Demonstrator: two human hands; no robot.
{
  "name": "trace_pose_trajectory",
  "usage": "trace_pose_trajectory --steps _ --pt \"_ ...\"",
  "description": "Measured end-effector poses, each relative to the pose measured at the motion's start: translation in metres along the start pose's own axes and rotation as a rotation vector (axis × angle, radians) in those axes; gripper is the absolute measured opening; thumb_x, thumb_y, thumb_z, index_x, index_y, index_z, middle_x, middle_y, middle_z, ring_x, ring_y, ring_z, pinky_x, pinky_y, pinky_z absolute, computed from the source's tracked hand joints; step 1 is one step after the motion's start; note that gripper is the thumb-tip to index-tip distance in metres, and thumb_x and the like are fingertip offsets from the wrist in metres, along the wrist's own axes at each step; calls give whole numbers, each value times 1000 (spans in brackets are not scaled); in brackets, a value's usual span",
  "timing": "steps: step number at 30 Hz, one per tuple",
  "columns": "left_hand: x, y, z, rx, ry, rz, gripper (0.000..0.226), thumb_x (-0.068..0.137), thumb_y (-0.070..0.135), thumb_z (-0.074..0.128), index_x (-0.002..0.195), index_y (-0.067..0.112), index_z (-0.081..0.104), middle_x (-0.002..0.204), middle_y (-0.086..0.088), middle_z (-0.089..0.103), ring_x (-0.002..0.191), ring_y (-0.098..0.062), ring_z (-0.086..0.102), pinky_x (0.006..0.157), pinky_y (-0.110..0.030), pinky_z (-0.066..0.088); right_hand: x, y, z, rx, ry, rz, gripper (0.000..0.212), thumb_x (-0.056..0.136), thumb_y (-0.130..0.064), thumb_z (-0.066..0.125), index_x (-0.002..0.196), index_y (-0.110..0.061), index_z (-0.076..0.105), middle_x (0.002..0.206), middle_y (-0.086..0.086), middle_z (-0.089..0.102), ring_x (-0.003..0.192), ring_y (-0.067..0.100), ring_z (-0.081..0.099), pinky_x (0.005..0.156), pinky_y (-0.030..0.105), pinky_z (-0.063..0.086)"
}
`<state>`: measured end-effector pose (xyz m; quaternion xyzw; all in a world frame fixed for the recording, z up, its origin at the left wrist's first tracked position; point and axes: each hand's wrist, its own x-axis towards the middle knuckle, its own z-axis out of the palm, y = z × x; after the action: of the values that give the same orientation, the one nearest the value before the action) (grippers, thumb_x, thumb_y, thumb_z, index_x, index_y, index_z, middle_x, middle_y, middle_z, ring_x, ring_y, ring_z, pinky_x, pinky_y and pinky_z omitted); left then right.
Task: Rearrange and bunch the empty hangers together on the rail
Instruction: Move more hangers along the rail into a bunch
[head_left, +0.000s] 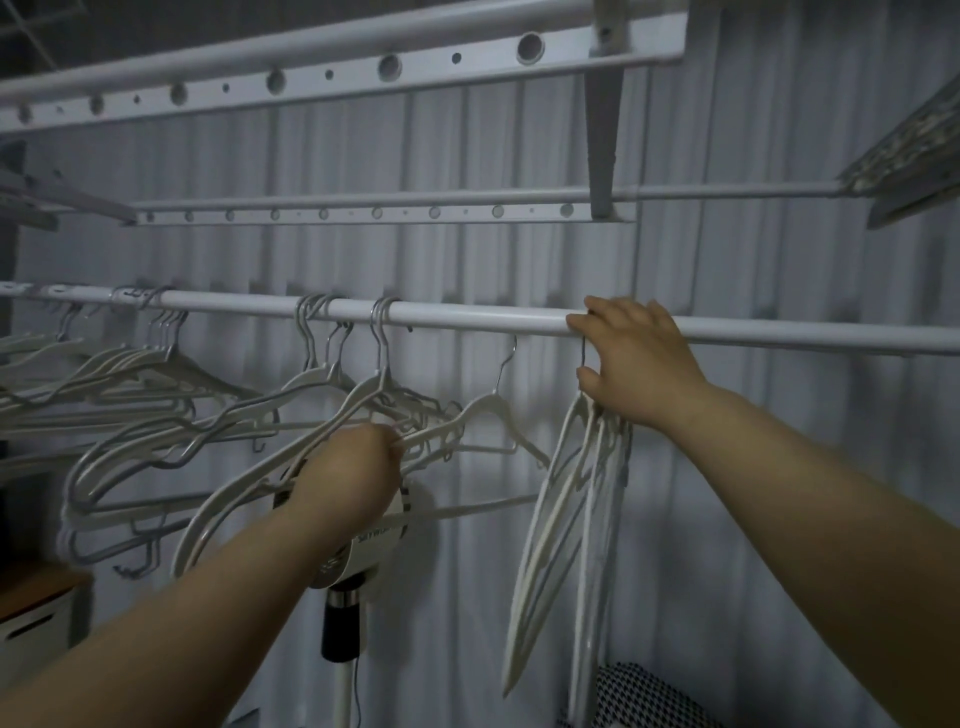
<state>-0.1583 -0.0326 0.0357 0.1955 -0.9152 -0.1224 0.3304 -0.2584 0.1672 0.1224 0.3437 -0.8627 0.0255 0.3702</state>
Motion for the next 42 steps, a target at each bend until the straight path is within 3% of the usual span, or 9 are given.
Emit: trace_pose_trajectory --steps 10,17,22,25,28,30,35,39,42 --pt "-87 -59 -24 -194 -46 -36 27 93 12 44 73 23 58 69 3 63 72 -16 61 65 -26 45 -18 -25 -12 86 72 -94 57 90 -27 50 142 -17 30 154 2 22 142 19 14 116 33 1" --pt "-122 -98 -72 -345 7 -69 38 92 17 47 58 34 50 51 4 61 56 -11 59 51 -13 38 -34 -87 -24 334 3 -57 36 89 -29 52 121 -12 52 118 3 61 104 20 54 82 25 38" --pt "-147 -140 -106 -418 -97 -50 36 90 16 51 59 27 66 59 12 64 50 0 52 51 -10 38 -47 -132 -22 399 -352 -87 54 85 -41 56 133 -19 42 122 -3 55 98 14 50 86 23 37" --pt "-164 -159 -117 -440 -157 -13 34 89 15 52 67 35 67 58 10 64 48 -3 49 47 -10 36 -55 -159 -25 580 -595 -165 38 86 -35 57 121 -19 58 103 -10 58 95 8 54 83 19 39" --pt "-180 -178 -135 -488 -191 -14 31 89 12 51 69 29 68 62 -8 65 42 -5 44 43 -9 35 -64 -185 -34 796 -689 -158 23 88 -24 57 102 -10 68 77 -2 63 58 7 50 55 20 41" --pt "-185 -191 -144 -548 -207 -35 31 89 8 51 72 27 69 62 -5 68 42 -6 46 42 -12 39 -72 -198 -40 927 -752 -127 17 89 -17 55 97 -8 67 71 4 64 43 4 44 44 16 38" --pt "-189 -209 -135 -442 -159 -83 28 87 11 57 65 26 66 57 5 65 53 -6 55 53 -20 43 -95 -219 -45 1130 -821 -48 20 91 -7 50 91 -23 63 56 -4 68 42 3 58 37 13 43" --pt "-189 -205 -114 -302 -225 -98 9 89 17 55 87 25 58 88 -5 62 83 -24 57 70 -30 40 -110 -224 -50 1199 -822 63 23 91 -5 50 87 -23 64 63 -5 69 50 4 65 40 16 50" --pt "-192 -197 -100 -290 -286 -86 21 90 18 54 110 18 58 99 -4 56 93 -22 54 76 -25 34 -124 -224 -58 1204 -837 105 23 91 -4 48 83 -18 65 59 -1 68 49 6 64 41 17 50"
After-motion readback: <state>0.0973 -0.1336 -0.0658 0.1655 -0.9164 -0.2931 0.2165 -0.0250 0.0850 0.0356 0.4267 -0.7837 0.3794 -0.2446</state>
